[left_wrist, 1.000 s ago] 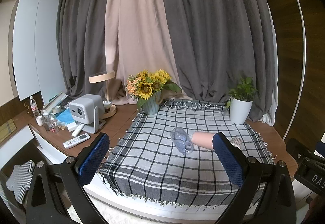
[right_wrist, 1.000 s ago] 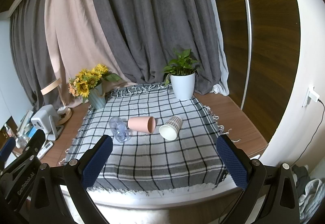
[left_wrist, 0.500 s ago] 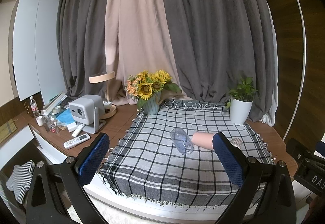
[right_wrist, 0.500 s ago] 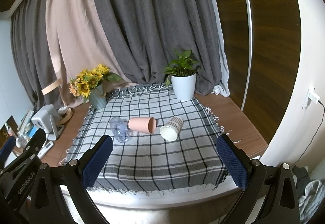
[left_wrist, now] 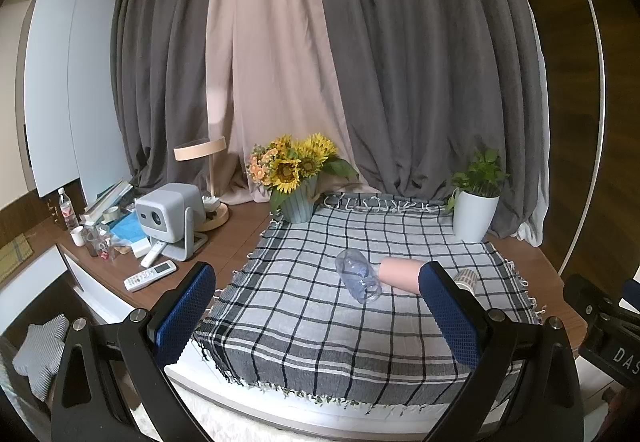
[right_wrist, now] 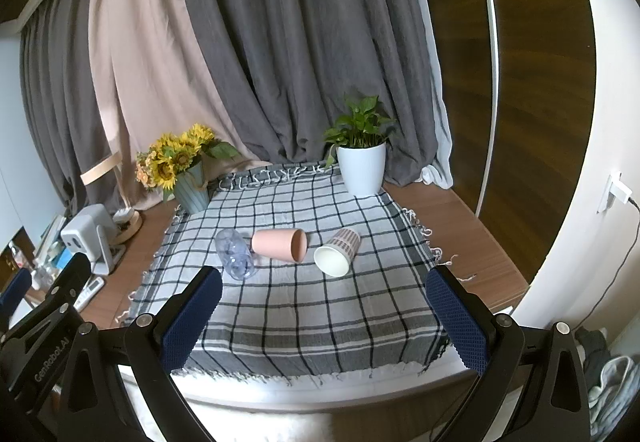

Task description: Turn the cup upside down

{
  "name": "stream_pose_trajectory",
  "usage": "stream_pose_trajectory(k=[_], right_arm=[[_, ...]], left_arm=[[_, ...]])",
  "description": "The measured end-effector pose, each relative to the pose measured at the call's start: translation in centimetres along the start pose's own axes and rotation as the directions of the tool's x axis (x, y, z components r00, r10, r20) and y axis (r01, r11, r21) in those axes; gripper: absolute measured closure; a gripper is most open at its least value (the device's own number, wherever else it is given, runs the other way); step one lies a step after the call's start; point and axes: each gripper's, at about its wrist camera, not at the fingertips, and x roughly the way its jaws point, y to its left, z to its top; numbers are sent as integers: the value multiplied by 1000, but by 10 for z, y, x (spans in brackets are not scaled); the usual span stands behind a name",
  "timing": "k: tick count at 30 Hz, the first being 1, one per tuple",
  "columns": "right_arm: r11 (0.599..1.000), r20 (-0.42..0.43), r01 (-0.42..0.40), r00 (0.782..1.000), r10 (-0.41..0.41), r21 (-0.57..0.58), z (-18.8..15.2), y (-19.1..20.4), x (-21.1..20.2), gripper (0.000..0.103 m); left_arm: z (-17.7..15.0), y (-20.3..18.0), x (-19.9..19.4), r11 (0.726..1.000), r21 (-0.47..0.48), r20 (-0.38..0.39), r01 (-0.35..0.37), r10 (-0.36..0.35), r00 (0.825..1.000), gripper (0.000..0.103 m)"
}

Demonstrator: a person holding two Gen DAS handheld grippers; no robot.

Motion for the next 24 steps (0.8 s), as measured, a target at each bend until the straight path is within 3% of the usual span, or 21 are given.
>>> stream_pose_trajectory(k=[12,24], right_arm=[[1000,-58,-23,998,22,-16,-4,7,31,0],[1000,-174,-2,985,-3,-30,16,44,130,0]], left_arm=[[-5,6,36,999,0,-82,-40,40,996,0],[5,14,158,1000,18,-233,-22,26,972,0]])
